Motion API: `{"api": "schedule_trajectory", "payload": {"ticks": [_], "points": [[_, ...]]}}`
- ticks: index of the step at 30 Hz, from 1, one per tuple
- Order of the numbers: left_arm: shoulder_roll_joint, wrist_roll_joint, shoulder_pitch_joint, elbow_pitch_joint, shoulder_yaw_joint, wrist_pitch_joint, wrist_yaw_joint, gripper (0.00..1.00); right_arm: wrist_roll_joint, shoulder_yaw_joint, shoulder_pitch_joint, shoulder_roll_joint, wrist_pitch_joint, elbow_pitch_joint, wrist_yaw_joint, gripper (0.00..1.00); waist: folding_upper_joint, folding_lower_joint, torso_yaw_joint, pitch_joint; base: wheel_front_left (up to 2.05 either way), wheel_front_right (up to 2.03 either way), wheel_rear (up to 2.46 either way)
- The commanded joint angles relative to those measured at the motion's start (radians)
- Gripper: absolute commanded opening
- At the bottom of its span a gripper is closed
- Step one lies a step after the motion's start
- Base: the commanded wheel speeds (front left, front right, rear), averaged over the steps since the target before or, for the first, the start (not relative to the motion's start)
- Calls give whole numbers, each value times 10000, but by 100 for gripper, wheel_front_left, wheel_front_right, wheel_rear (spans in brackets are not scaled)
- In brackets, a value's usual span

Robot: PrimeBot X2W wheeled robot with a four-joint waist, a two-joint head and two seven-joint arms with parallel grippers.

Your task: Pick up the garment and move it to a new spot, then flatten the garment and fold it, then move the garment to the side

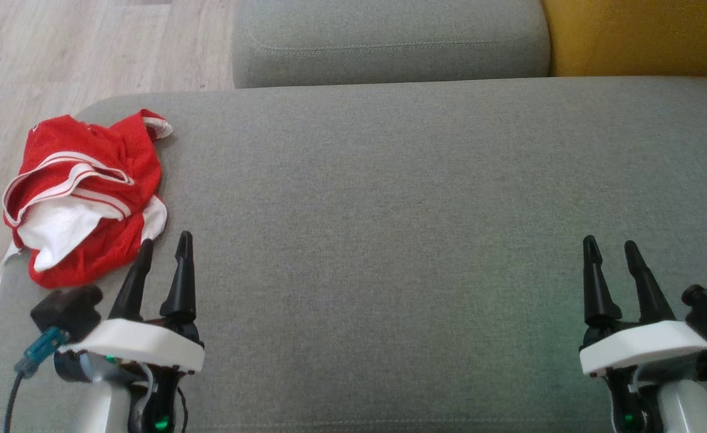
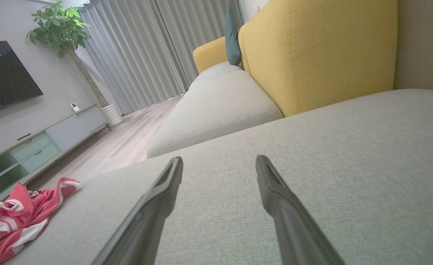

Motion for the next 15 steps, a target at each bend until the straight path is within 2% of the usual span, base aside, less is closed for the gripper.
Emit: {"api": "schedule_trajectory", "payload": {"ticks": [1, 15], "points": [[241, 316, -620, -325, 153, -149, -27, 100, -305, 215, -472, -55, -134, -364, -6, 100, 0, 0, -1, -3, 0, 0, 0], [345, 2069, -712, -31, -10, -558, 64, 100, -1902, 250, -442, 54, -360, -321, -6, 100, 0, 0, 62, -11, 0, 0, 0]]}}
